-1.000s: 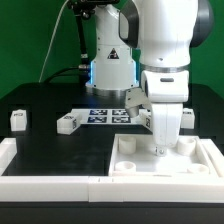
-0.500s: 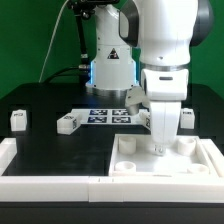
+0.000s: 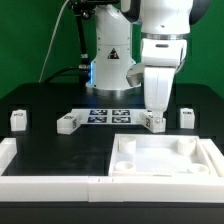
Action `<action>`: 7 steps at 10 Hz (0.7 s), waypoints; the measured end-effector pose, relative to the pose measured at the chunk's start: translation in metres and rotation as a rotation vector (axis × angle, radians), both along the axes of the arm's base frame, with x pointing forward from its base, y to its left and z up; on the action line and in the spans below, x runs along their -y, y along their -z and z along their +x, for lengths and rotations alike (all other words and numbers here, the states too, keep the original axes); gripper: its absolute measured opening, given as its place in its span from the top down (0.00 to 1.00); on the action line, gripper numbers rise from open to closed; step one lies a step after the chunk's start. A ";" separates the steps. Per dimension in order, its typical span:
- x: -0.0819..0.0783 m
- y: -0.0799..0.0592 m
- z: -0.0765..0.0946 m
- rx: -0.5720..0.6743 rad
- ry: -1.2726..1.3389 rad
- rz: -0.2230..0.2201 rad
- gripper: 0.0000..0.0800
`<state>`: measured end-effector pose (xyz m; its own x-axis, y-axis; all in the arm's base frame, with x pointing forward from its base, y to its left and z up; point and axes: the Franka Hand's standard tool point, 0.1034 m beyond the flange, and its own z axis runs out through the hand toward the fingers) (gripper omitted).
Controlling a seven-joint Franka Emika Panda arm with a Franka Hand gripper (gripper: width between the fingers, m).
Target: Assemble one leg
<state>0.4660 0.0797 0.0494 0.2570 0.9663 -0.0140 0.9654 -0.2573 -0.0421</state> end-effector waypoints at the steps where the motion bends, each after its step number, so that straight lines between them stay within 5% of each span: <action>1: 0.000 0.001 0.000 -0.001 0.000 0.000 0.19; 5: -0.002 0.001 -0.001 -0.004 0.390 -0.010 0.19; 7: -0.002 0.001 -0.011 -0.005 0.789 0.003 0.19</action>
Offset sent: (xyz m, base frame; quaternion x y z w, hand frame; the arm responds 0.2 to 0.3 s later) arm 0.0000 0.0000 0.0000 0.0000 0.0000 0.3382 0.9411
